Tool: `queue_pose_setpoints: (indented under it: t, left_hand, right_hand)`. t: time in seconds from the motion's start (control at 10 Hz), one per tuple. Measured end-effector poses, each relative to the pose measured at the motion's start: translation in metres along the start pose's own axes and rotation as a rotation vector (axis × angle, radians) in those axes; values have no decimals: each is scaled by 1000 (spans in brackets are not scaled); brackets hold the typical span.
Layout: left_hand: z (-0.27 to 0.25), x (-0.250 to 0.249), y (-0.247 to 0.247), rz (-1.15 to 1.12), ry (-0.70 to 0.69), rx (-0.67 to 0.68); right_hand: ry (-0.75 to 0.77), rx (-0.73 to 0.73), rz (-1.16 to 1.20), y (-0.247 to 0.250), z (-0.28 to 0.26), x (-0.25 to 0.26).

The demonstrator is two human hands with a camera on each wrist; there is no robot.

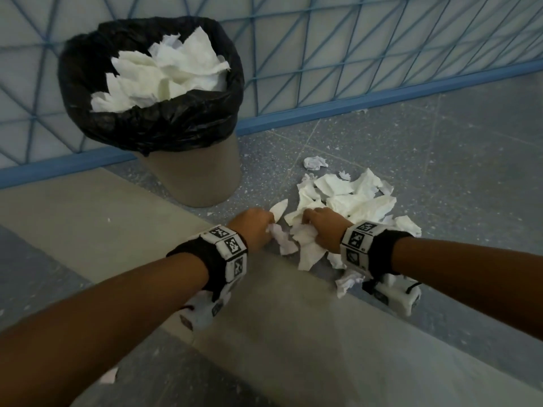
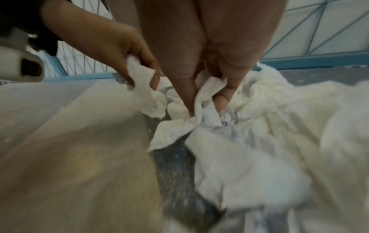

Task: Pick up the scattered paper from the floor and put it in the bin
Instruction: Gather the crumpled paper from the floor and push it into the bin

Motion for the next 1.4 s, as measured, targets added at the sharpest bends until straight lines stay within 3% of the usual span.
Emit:
queue_pose_setpoints:
  t: [0.2, 0.3, 0.4, 0.5, 0.6, 0.7, 0.8, 0.9, 1.0, 1.1, 1.2, 1.4]
  left_hand:
    - [-45, -34, 96, 15, -127, -88]
    - [-57, -53, 160, 42, -216, -245]
    - [-65, -44, 218, -50, -212, -546]
    - [-70, -12, 256, -44, -121, -637]
    - [-72, 42, 278, 5, 56, -562]
    - [-69, 91, 268, 51, 208, -293]
    - [-62, 109, 251, 51, 189, -199]
    - [-68, 102, 239, -31, 150, -90]
    - [-67, 101, 236, -50, 99, -86]
    - [-59, 105, 228, 87, 78, -172]
    - [-47, 100, 221, 191, 22, -174]
    - [-30, 104, 221, 395, 53, -224]
  right_hand:
    - [66, -117, 133, 65, -5, 20]
    - [97, -247, 257, 113, -17, 35]
    - [81, -404, 343, 155, -29, 41]
    - [84, -629, 537, 196, -42, 44]
    - [95, -738, 660, 232, -52, 62]
    - [145, -829, 792, 258, -47, 98]
    - [172, -849, 706, 264, -22, 148]
    - [148, -732, 403, 254, 14, 199]
    - [78, -512, 59, 233, 39, 224]
    - [47, -364, -77, 219, 47, 229]
    - [11, -267, -80, 219, 48, 221]
    - [45, -158, -75, 212, 43, 192]
Point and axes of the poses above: each hand's wrist, its own z-axis towards the middle knuckle, its own y-axis out of the back of the hand, x = y × z, the point moved 5 cm from there along z, towards the middle knuckle, and after that the axes turned 5 degrees about -y, right-handed, at the moved point
